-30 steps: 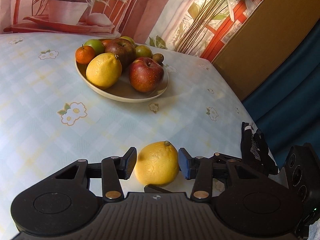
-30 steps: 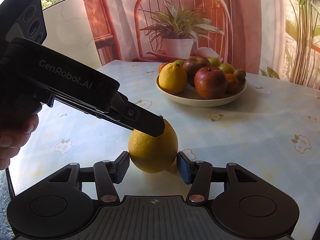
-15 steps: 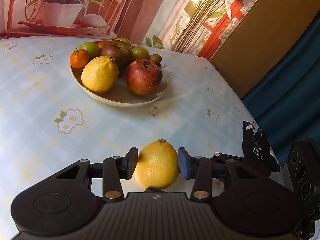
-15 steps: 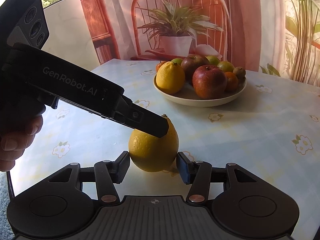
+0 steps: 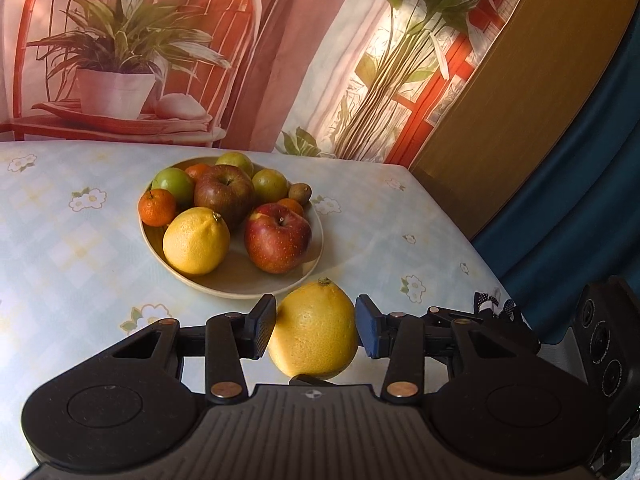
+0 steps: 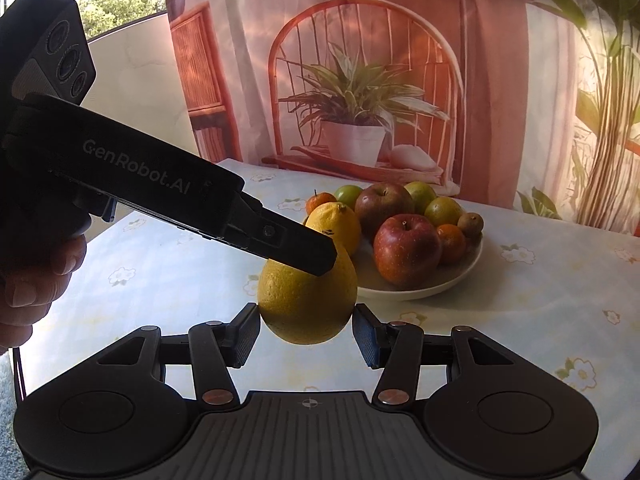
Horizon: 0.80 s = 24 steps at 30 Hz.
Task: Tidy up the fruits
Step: 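Lift and carry the lemon with both grippers onto the cream plate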
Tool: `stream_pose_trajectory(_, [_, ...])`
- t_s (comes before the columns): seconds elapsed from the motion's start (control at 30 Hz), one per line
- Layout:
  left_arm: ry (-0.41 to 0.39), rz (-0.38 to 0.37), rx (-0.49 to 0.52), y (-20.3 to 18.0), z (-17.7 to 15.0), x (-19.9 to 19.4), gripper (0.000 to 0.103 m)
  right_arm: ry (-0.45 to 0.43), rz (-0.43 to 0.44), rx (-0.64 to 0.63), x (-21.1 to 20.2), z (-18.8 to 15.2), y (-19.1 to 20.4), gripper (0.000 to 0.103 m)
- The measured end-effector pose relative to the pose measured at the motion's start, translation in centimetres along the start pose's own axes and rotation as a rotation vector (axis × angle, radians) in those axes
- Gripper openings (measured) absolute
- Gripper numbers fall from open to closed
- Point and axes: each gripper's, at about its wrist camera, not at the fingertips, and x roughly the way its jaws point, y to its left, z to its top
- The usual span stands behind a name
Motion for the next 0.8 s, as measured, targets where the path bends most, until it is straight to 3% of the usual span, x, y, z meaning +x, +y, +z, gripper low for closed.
stream_pose_trajectory(0.27, [-0.072,0.028,0.047,-0.2,4.3,0.1,0.046,-0.040,0.006,-0.060,1.6,5.1,-2.1,0.047])
stream_pose_trajectory(0.43, [-0.075,0.039,0.050,0.4,6.3,1.2,0.046,-0.038,0.005,-0.088,3.5,7.1,-3.3,0.047])
stream_pose_trajectory(0.8, [0.020,0.026,0.039,2.2,5.3,3.2,0.046,0.030,0.043,-0.027,6.0,5.3,-4.0,0.047])
